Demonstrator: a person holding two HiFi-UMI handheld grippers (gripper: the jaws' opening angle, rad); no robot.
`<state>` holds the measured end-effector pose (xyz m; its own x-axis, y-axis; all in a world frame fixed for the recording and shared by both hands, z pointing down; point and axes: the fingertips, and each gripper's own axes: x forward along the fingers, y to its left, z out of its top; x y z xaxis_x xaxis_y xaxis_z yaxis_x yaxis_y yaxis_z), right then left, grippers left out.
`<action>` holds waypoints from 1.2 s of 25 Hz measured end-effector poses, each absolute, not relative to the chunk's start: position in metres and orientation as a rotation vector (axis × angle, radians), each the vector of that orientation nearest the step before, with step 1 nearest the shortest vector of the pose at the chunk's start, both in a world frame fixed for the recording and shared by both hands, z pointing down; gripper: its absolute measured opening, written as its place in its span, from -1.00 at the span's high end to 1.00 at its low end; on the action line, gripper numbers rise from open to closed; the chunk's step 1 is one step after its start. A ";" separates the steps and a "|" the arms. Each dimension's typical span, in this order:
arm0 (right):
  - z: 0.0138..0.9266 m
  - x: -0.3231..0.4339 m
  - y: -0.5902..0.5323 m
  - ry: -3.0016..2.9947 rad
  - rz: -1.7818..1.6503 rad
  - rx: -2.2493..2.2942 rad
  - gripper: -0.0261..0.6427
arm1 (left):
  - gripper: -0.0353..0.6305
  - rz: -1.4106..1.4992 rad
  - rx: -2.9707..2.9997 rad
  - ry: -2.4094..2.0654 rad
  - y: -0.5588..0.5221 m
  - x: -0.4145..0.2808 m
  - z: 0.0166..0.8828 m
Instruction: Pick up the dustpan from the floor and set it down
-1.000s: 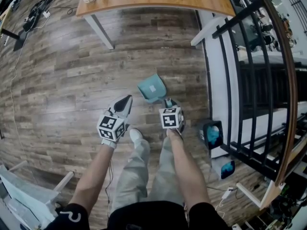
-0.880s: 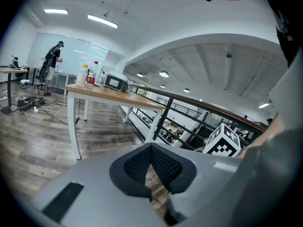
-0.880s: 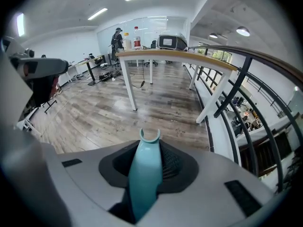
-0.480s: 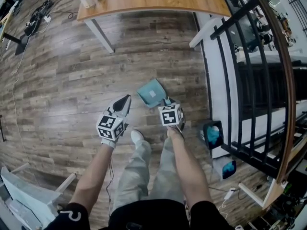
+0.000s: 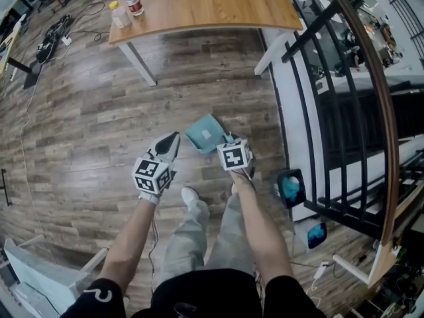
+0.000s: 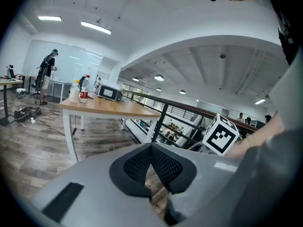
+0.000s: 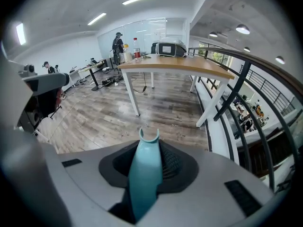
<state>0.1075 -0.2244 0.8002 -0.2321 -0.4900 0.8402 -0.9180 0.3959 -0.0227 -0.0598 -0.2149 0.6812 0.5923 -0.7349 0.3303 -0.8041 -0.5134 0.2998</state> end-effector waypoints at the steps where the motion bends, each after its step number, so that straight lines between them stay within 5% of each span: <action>1: 0.792 0.108 -0.226 -1.870 0.691 1.215 0.67 | 0.90 0.222 2.412 -1.230 -0.215 -0.058 0.673; 30: 0.458 0.114 -0.214 -2.084 0.458 1.368 0.67 | 0.90 0.103 2.568 -1.346 -0.160 -0.117 0.440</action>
<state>0.1139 -0.2145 0.4582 -0.2909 -0.7052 0.6466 -0.9112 0.4103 0.0375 -0.1168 -0.1598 0.4396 0.5730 -0.8012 0.1724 -0.8181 -0.5467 0.1783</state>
